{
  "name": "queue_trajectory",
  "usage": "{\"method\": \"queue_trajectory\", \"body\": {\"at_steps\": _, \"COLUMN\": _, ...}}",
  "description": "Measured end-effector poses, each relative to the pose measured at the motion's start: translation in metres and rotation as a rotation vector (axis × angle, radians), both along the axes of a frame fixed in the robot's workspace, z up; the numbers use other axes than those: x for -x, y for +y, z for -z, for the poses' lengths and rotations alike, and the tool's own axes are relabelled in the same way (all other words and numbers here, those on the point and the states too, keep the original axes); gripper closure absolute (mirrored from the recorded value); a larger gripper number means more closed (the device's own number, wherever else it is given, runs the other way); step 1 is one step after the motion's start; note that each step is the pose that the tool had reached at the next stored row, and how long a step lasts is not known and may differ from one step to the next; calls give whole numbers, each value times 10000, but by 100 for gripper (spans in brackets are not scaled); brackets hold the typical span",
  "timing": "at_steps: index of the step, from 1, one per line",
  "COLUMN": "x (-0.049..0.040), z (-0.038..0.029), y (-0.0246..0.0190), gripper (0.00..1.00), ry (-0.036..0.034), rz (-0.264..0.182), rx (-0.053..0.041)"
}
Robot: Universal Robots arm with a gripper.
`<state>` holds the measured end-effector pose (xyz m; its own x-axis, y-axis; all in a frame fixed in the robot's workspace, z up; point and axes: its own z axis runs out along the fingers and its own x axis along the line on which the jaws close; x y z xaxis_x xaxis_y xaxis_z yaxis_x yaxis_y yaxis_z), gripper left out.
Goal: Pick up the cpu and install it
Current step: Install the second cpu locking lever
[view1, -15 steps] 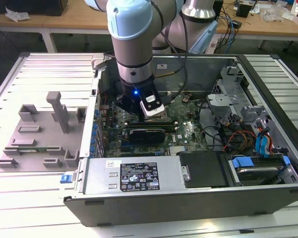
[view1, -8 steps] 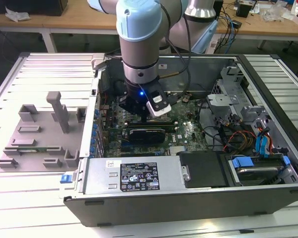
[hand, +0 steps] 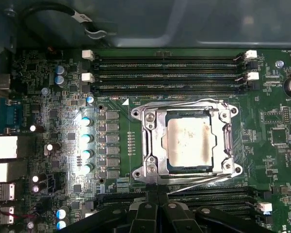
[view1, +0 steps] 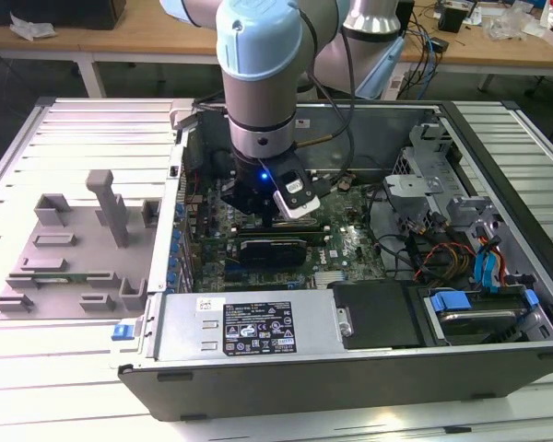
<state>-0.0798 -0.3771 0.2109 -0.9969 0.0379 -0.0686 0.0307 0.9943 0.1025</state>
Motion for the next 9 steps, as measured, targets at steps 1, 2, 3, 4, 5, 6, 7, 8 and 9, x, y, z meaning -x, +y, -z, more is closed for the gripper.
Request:
{"method": "queue_trajectory", "body": {"at_steps": 1, "x": -1, "z": 4, "y": 1, "gripper": 89, "ry": -86, "rz": 0, "rx": -221}}
{"method": "queue_trajectory", "body": {"at_steps": 2, "x": 0, "z": 5, "y": 1, "gripper": 89, "ry": -130, "rz": 1, "rx": -319}}
{"method": "queue_trajectory", "body": {"at_steps": 3, "x": 1, "z": 6, "y": 1, "gripper": 89, "ry": -182, "rz": 1, "rx": -431}}
{"method": "queue_trajectory", "body": {"at_steps": 4, "x": 1, "z": 7, "y": 1, "gripper": 89, "ry": -199, "rz": 0, "rx": -494}}
{"method": "queue_trajectory", "body": {"at_steps": 5, "x": 11, "z": 8, "y": 1, "gripper": 89, "ry": -210, "rz": 1, "rx": -535}}
{"method": "queue_trajectory", "body": {"at_steps": 6, "x": 29, "z": 8, "y": -1, "gripper": 89, "ry": -210, "rz": 1, "rx": -536}}
{"method": "queue_trajectory", "body": {"at_steps": 7, "x": 45, "z": 8, "y": -8, "gripper": 89, "ry": -210, "rz": 1, "rx": -536}}
{"method": "queue_trajectory", "body": {"at_steps": 8, "x": 50, "z": 8, "y": -36, "gripper": 89, "ry": -209, "rz": 0, "rx": -536}}
{"method": "queue_trajectory", "body": {"at_steps": 9, "x": 50, "z": 8, "y": -53, "gripper": 89, "ry": -200, "rz": 1, "rx": -535}}
